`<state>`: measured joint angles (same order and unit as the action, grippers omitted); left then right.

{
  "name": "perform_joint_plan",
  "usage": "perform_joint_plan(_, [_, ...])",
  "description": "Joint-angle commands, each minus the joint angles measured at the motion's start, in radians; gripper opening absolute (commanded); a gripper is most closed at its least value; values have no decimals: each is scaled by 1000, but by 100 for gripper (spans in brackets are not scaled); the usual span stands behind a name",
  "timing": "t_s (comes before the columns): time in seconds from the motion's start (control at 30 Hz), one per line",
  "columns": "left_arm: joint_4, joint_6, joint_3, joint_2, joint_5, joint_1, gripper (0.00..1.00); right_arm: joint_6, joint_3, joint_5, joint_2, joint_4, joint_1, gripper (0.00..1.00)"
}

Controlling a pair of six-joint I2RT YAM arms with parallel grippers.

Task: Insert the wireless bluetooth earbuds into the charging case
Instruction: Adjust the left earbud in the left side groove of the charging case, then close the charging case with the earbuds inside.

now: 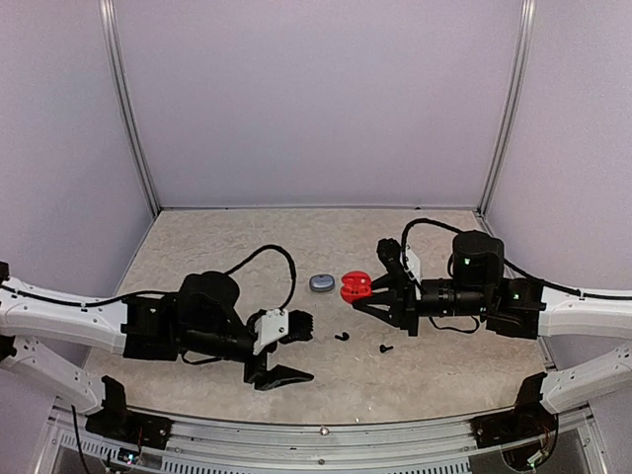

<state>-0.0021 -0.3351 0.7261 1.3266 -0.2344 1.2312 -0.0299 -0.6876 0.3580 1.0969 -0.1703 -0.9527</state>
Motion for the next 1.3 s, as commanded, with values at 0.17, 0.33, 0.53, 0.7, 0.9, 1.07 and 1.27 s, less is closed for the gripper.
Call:
perform_joint_plan(0.17, [466, 474, -111, -301, 143, -173, 99, -19, 29, 153, 0, -64, 13, 0])
perform_joint_plan(0.33, [378, 391, -26, -290, 13, -176, 99, -29, 11, 260, 46, -63, 1, 0])
perform_joint_plan(0.53, [351, 231, -13, -217, -102, -132, 98, -40, -12, 289, 77, -62, -22, 0])
perform_joint_plan(0.7, [348, 176, 6, -161, -76, -88, 95, -46, -35, 303, 96, -51, -34, 0])
perform_joint_plan(0.9, [368, 171, 19, -103, -62, -56, 92, -45, -46, 311, 121, -56, -53, 0])
perform_joint_plan(1.07, [322, 139, 63, -52, -48, -31, 87, -47, -54, 305, 128, -56, -61, 0])
perform_joint_plan(1.27, [317, 42, 41, -67, -68, 32, 80, -31, -52, 301, 129, -63, -61, 0])
